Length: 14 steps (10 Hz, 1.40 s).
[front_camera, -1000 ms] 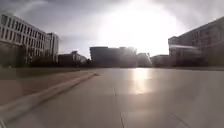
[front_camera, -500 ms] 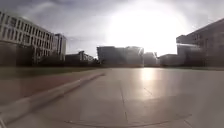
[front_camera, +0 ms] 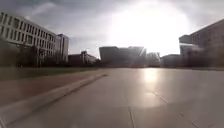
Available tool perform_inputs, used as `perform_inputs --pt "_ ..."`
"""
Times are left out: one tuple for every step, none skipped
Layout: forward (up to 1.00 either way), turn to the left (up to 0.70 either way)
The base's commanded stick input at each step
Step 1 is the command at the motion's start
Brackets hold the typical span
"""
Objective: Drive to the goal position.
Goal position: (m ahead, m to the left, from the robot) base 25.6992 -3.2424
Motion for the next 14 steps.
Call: perform_inputs --pt "0.70 0.00" --pt "0.70 0.00" --pt "0.70 0.00" --pt "0.70 0.00" --pt "0.70 0.00" --pt "0.70 0.00" --pt "0.70 0.00" --pt "0.70 0.00" --pt "0.70 0.00" --pt "0.70 0.00" --pt "0.70 0.00" --pt "0.70 -0.35" --pt "0.70 -0.35" --pt "0.70 0.00"
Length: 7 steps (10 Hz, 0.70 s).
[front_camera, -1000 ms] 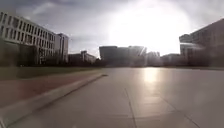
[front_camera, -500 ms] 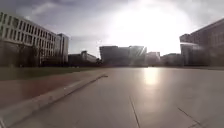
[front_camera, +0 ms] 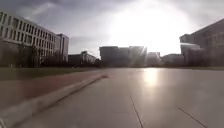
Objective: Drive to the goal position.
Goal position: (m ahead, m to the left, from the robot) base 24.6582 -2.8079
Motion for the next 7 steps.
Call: perform_inputs --pt "0.70 0.00" --pt "0.70 0.00" --pt "0.70 0.00" --pt "0.70 0.00" --pt "0.70 0.00" --pt "0.70 0.00" --pt "0.70 0.00"
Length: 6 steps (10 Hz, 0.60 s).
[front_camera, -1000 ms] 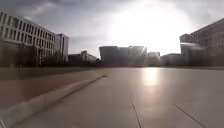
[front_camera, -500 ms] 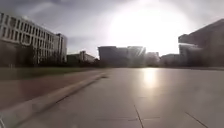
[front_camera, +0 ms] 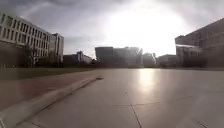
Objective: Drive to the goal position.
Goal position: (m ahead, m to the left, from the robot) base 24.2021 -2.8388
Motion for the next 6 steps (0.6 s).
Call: perform_inputs --pt "0.70 0.00" --pt "0.70 0.00" --pt "0.70 0.00" --pt "0.70 0.00" --pt "0.70 0.00" --pt "0.70 0.00"
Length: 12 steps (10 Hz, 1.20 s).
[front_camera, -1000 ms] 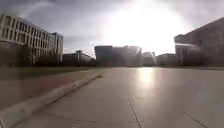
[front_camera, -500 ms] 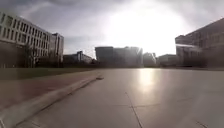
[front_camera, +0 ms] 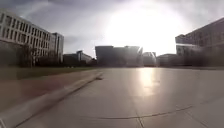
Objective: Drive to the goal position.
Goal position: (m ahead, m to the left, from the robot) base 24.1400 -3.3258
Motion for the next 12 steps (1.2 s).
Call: perform_inputs --pt "0.70 0.00" --pt "0.70 0.00" --pt "0.70 0.00" --pt "0.70 0.00" --pt "0.70 0.00" --pt "0.70 0.00" --pt "0.70 0.00" --pt "0.70 0.00" --pt "0.70 -0.31" --pt "0.70 -0.02" --pt "0.70 0.00" --pt "0.70 0.00"
